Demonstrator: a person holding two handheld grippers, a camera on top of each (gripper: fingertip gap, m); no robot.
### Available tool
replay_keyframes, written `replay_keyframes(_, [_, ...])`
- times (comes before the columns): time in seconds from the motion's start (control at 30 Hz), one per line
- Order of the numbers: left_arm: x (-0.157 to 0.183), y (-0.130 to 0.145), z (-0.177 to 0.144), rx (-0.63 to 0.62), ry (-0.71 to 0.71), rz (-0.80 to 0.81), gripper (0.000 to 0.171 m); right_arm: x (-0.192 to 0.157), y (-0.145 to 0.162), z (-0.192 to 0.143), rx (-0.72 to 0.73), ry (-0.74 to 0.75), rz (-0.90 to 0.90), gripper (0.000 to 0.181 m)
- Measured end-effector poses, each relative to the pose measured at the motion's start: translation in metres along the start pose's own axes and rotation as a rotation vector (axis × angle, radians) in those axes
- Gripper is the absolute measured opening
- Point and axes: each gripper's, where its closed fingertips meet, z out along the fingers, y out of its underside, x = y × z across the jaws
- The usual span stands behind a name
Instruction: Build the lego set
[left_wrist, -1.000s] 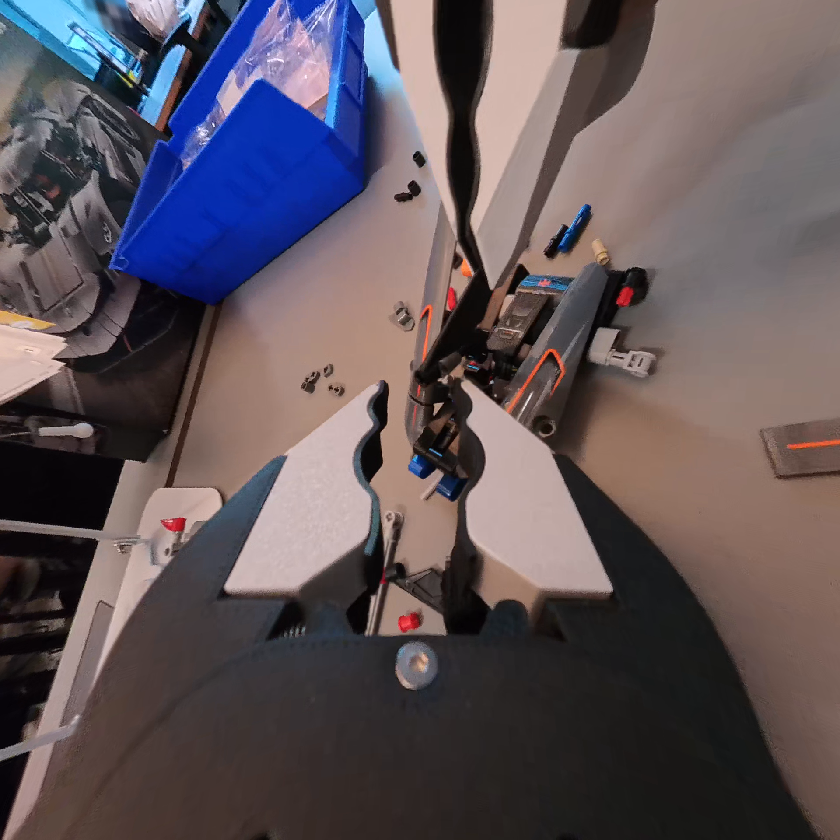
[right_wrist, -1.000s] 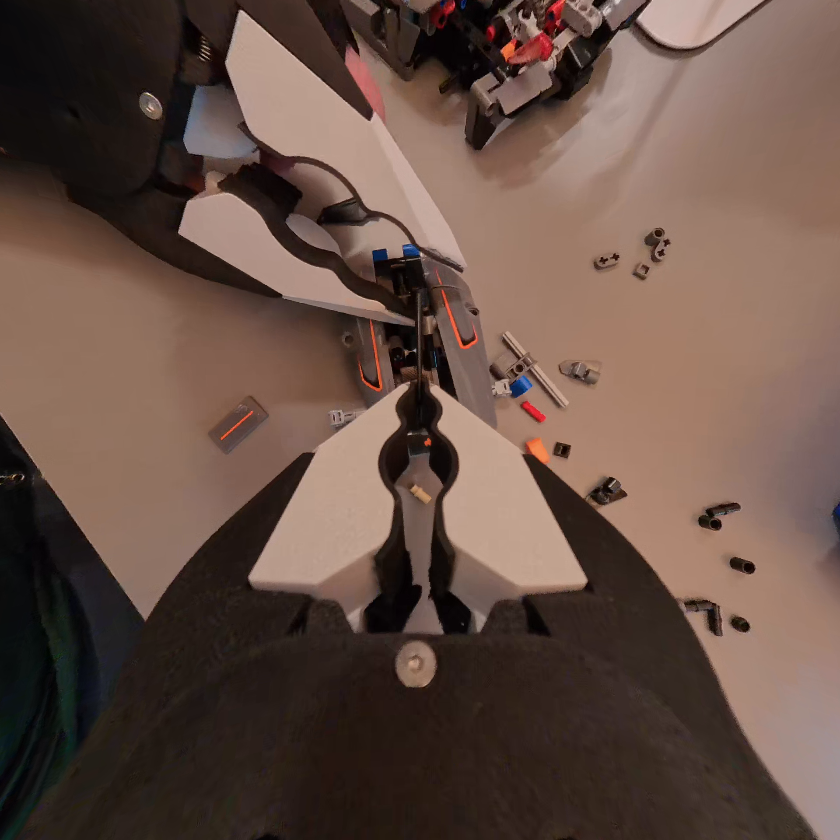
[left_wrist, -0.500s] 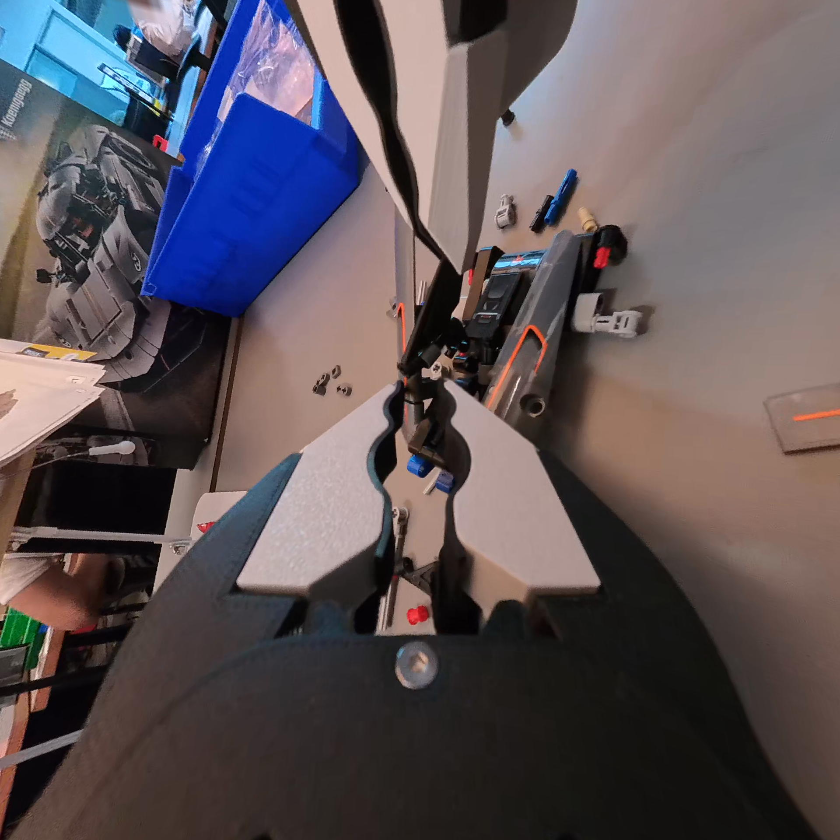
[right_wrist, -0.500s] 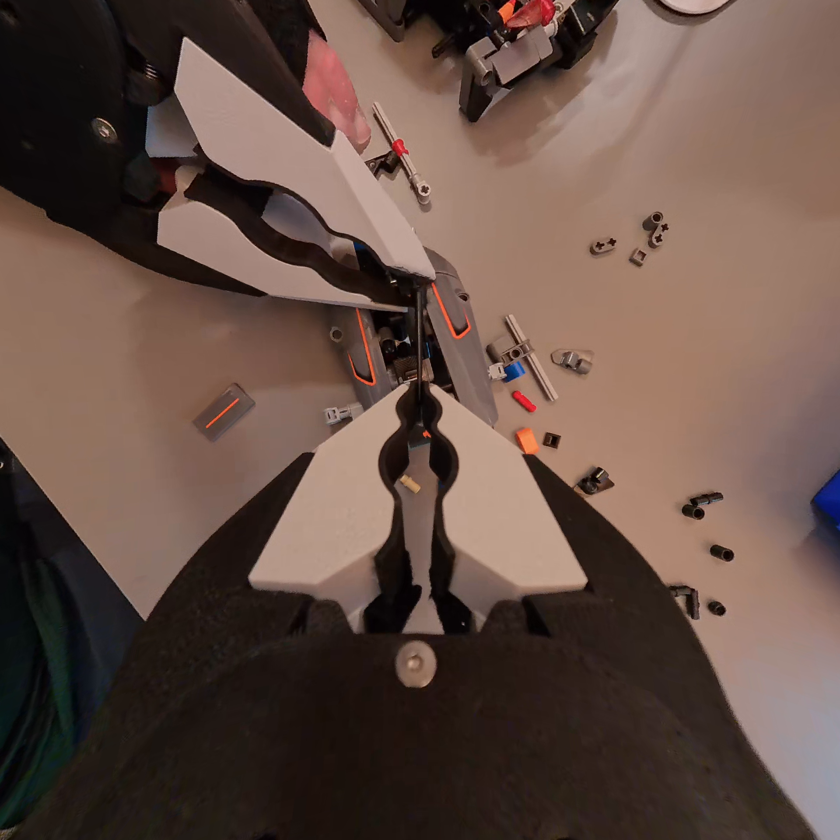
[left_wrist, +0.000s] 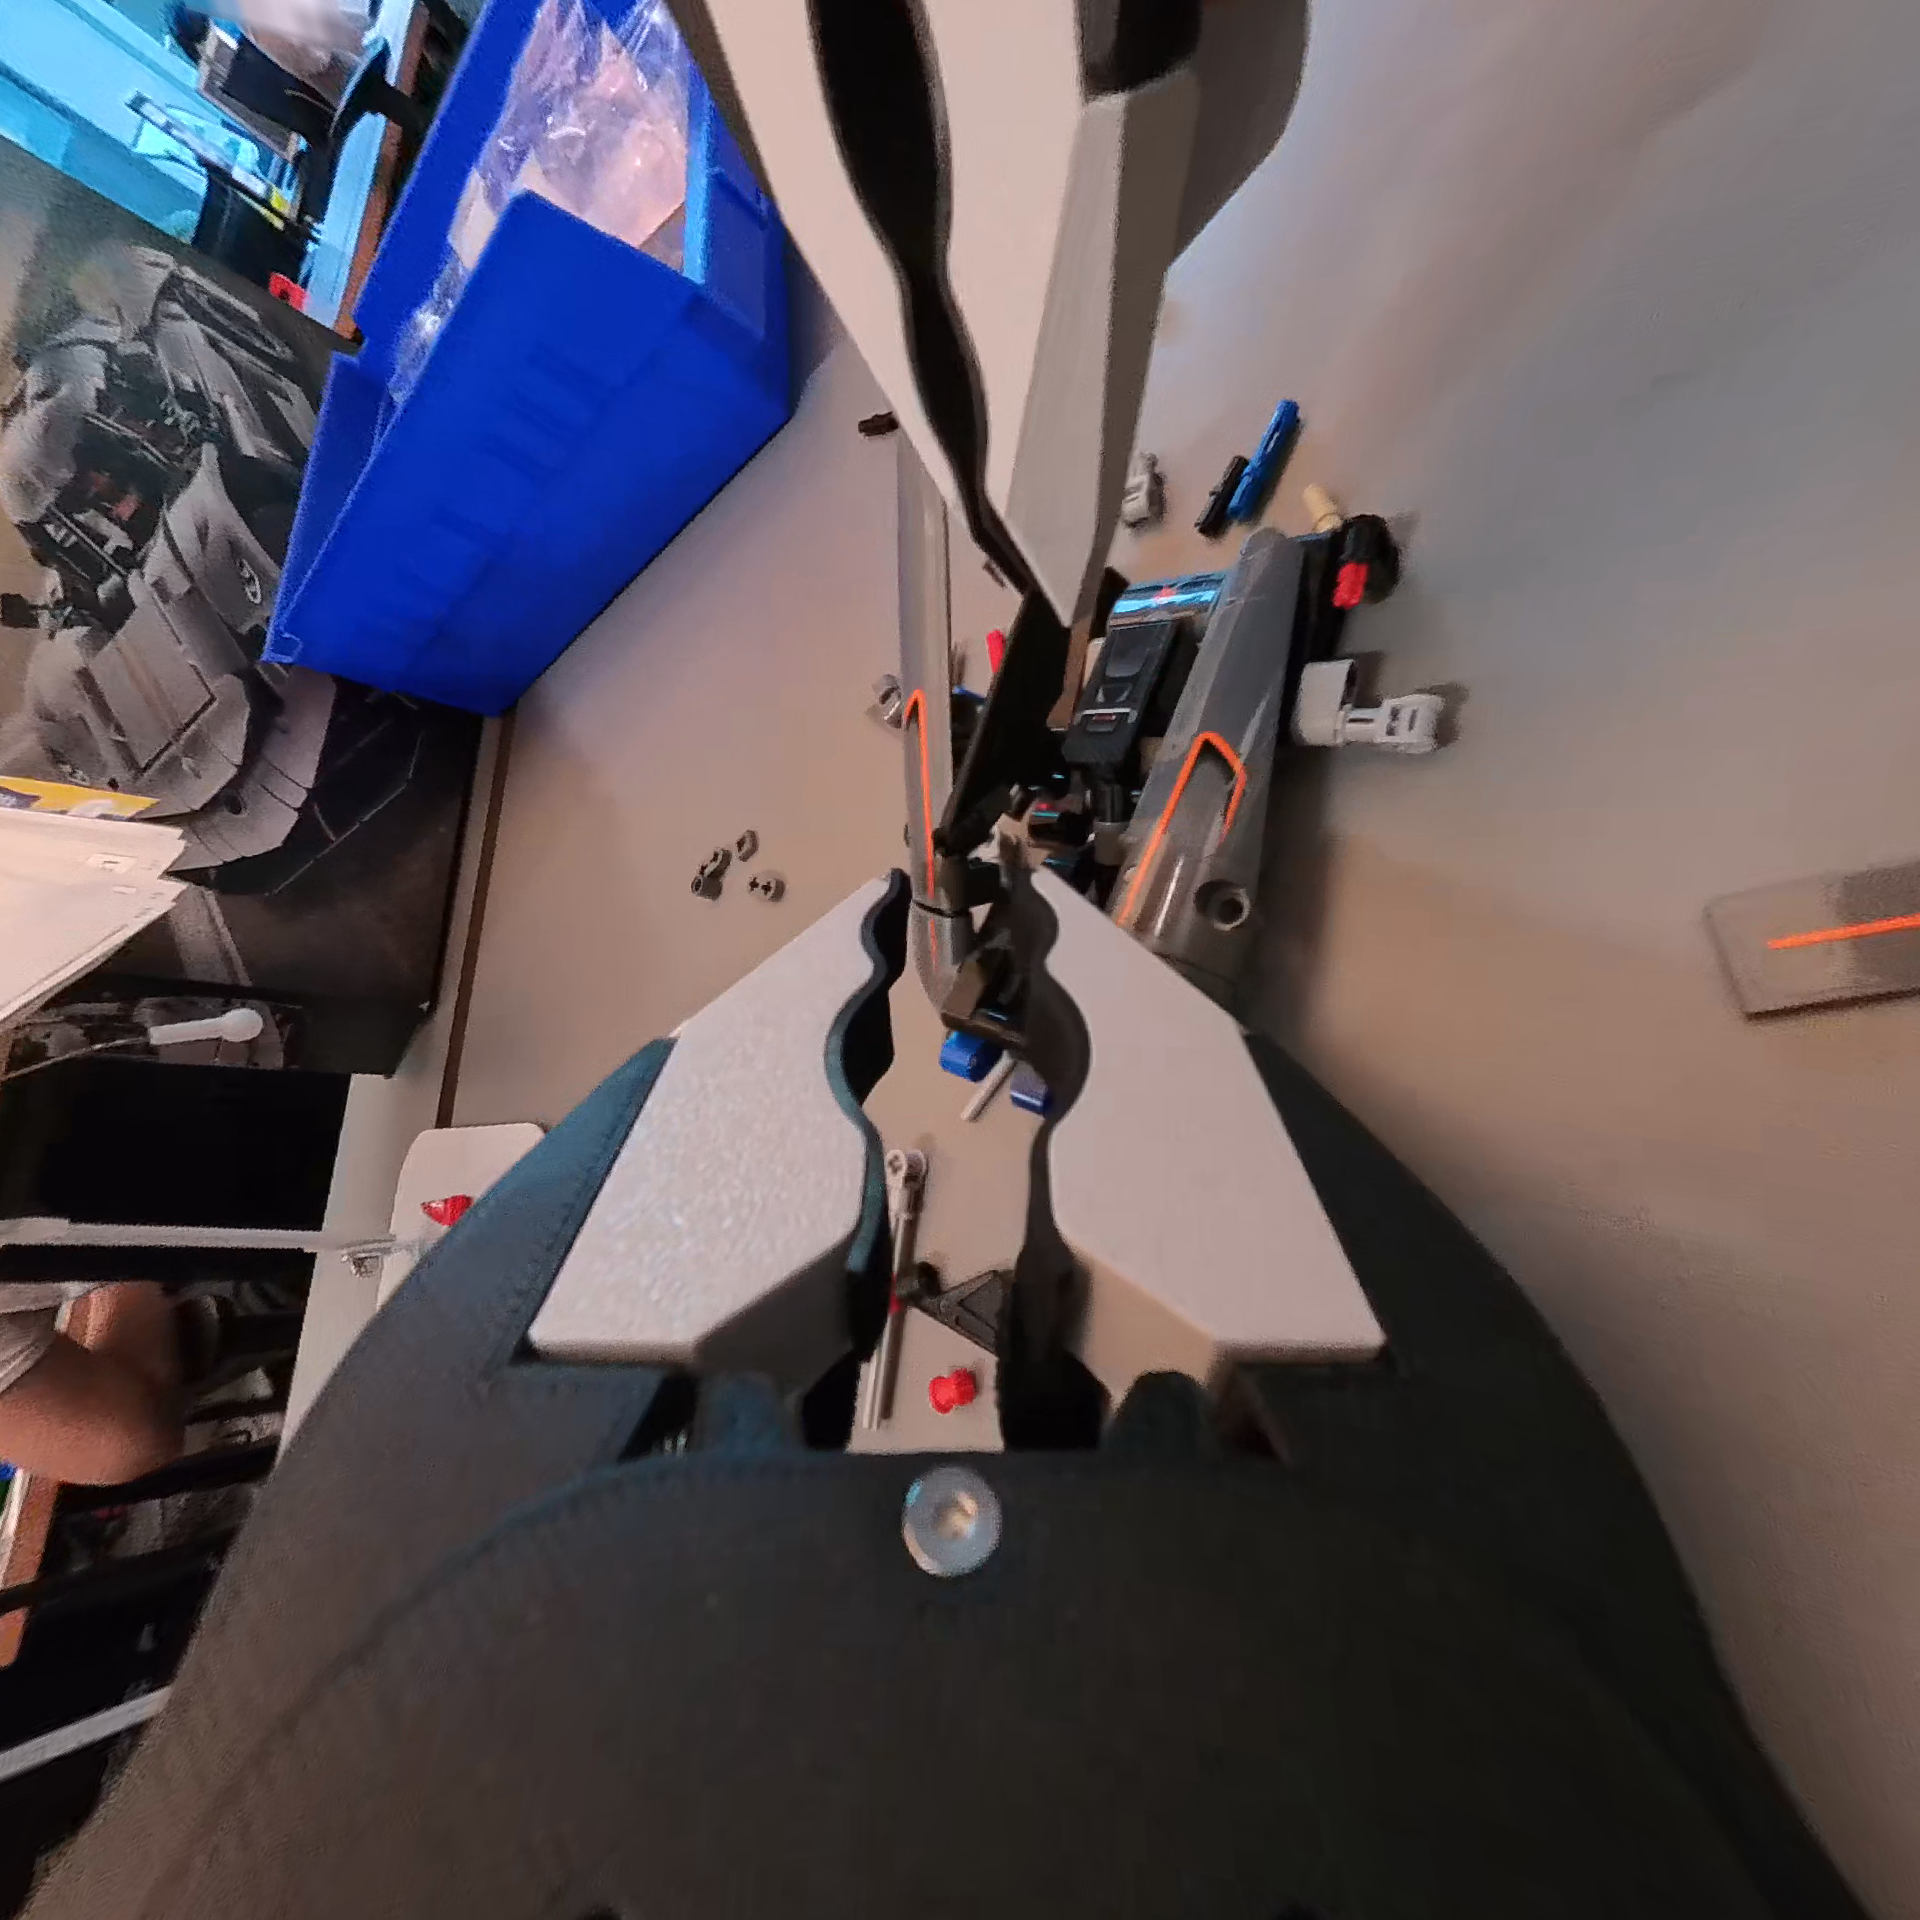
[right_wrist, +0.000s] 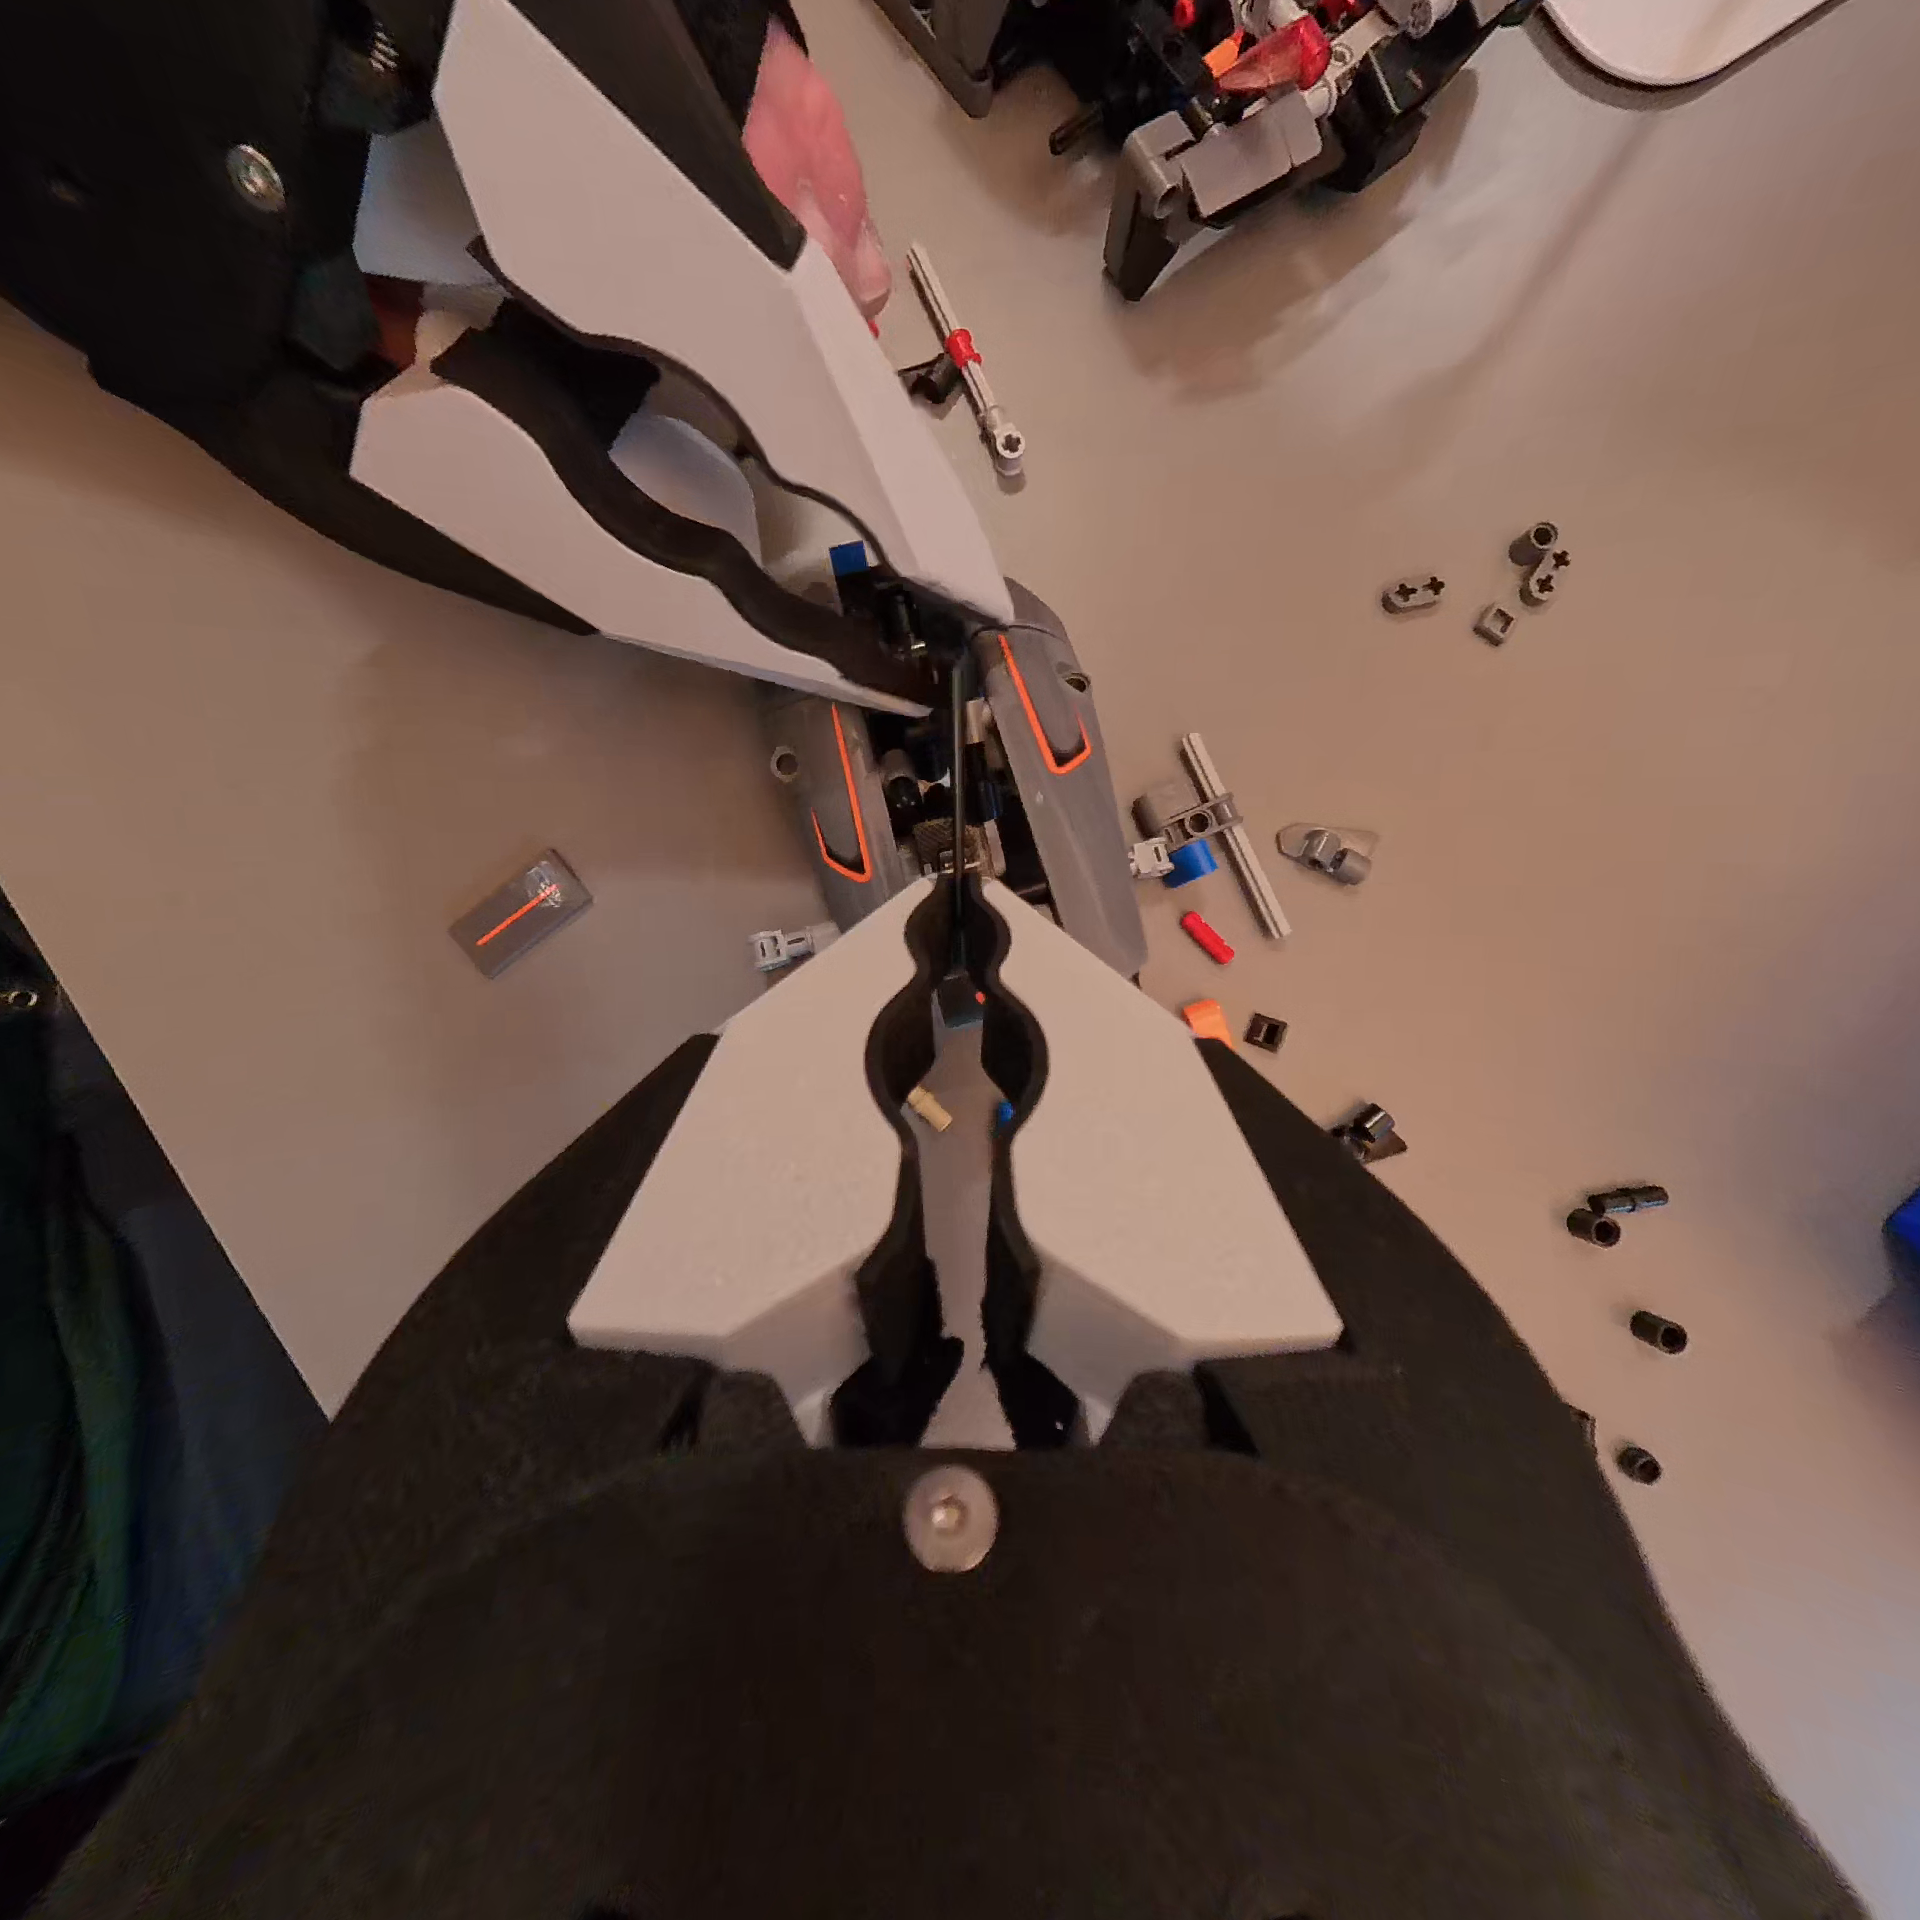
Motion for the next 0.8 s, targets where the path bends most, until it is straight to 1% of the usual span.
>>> replay_keyframes(0.2, [0.0021, -0.0022, -0.001, -0.006, -0.001, 0.012, 0.017, 0.0, -0.0004, 0.0019, 0.004, -0.001, 0.001, 0.0])
replay_keyframes(0.3, [0.0011, -0.0008, 0.0007, -0.015, -0.007, 0.041, 0.006, 0.0018, -0.0006, 0.0011, 0.003, 0.007, 0.0, 0.0])
replay_keyframes(0.47, [-0.002, -0.002, 0.0027, -0.012, -0.026, 0.049, 0.0, 0.0034, 0.0008, 0.001, -0.001, 0.009, 0.003, 0.0])
replay_keyframes(0.77, [-0.002, -0.0034, 0.0045, -0.005, -0.027, 0.048, 0.0, 0.006, 0.0016, -0.0004, -0.008, 0.032, 0.002, 0.0])
replay_keyframes(0.8, [-0.004, -0.0036, 0.0035, -0.001, -0.037, 0.041, 0.003, 0.0058, 0.0013, -0.0008, -0.007, 0.034, -0.003, 0.0])
